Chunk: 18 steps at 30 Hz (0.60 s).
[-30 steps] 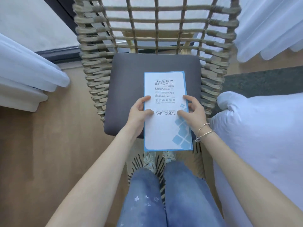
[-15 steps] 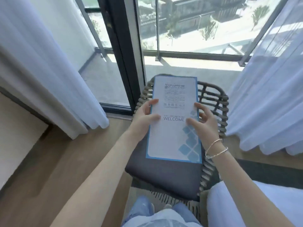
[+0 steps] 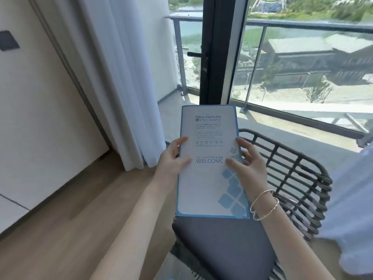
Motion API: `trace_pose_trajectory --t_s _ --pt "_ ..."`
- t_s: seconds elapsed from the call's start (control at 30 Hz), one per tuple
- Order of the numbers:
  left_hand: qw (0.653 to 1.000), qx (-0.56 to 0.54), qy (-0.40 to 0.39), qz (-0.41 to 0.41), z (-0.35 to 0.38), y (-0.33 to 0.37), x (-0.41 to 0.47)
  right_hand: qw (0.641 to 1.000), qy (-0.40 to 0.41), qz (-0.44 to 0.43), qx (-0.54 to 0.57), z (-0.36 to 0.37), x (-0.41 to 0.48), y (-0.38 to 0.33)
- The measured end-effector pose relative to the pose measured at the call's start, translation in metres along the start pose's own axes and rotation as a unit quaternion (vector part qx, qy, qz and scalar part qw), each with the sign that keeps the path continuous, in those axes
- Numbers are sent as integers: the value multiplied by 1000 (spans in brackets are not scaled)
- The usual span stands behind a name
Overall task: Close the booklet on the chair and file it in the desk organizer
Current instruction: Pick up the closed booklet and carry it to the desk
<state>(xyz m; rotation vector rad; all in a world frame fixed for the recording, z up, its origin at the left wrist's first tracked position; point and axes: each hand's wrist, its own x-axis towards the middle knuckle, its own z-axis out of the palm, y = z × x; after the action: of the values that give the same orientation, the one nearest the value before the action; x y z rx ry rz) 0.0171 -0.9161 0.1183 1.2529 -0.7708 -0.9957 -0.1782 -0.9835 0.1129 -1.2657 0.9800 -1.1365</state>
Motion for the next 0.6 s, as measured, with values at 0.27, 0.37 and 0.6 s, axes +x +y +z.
trace_pose_trajectory --t_s 0.27,0.37,0.6 --pt "986 -12 162 38 -97 28 -39 987 -155 18 21 113 3 -4" --pt "970 -5 238 54 -146 41 -68 971 -234 36 38 173 -9 -3" --pt "916 -21 395 71 -257 55 -151 921 -386 48 29 316 -64 9"
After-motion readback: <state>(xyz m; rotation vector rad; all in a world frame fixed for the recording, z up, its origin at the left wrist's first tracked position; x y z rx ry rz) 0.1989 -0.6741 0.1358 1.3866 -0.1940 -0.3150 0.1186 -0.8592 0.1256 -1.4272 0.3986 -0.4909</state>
